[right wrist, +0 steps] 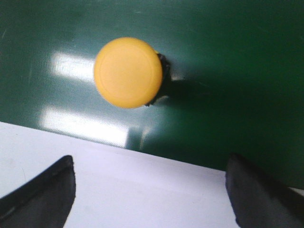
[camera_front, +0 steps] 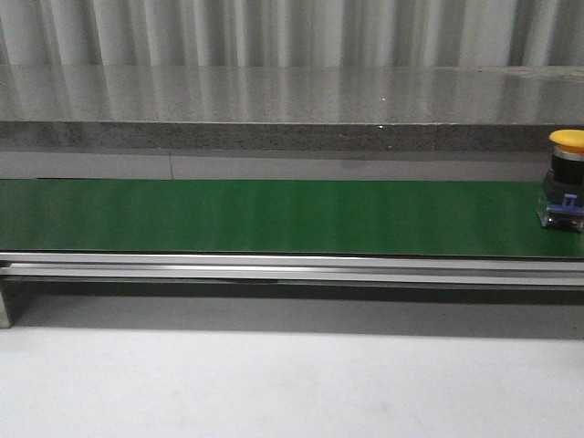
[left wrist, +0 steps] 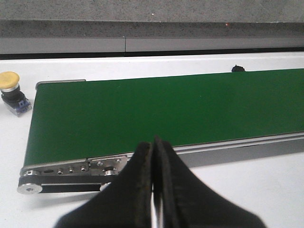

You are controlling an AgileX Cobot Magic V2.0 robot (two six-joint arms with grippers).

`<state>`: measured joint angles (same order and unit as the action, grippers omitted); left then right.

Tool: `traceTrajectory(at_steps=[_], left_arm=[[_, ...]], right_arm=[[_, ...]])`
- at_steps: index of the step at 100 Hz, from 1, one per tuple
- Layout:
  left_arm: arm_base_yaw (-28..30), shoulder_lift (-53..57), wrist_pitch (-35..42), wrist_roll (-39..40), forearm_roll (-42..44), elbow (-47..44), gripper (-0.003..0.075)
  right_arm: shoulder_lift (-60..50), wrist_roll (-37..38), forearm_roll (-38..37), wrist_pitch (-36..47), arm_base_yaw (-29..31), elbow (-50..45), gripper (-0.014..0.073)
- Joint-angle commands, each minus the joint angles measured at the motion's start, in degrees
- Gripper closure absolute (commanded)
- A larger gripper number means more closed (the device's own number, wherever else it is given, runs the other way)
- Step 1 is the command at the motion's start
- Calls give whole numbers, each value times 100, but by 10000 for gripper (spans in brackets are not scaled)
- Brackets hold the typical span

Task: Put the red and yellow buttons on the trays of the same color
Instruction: 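Move the open right gripper over the yellow button nearing the belt end, then grasp the yellow button and lower it into the yellow tray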

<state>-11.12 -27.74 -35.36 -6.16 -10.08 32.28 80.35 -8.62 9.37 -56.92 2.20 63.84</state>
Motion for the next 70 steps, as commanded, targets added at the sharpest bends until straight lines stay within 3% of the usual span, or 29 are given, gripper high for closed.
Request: traceTrajectory(at_steps=[1, 27, 34, 47, 52, 61, 70], left_arm=[[-50, -28, 424, 7, -97, 149, 741], [-50, -28, 424, 7, -97, 149, 741], [-50, -28, 424, 7, -97, 149, 741], [-50, -28, 424, 7, -97, 149, 741], [-50, -28, 424, 7, -97, 149, 741], [-50, -28, 424, 7, -97, 149, 741], [-50, -28, 424, 7, -97, 149, 741]], right_arm=[[25, -143, 147, 363, -17, 207, -41], [575, -236, 142, 912, -17, 567, -24], [682, -236, 142, 835, -17, 608, 74], [793, -224, 142, 745, 8, 608, 402], [797, -204, 142, 774, 8, 608, 487], [767, -94, 142, 815, 8, 608, 565], [668, 12, 142, 808, 8, 608, 575]])
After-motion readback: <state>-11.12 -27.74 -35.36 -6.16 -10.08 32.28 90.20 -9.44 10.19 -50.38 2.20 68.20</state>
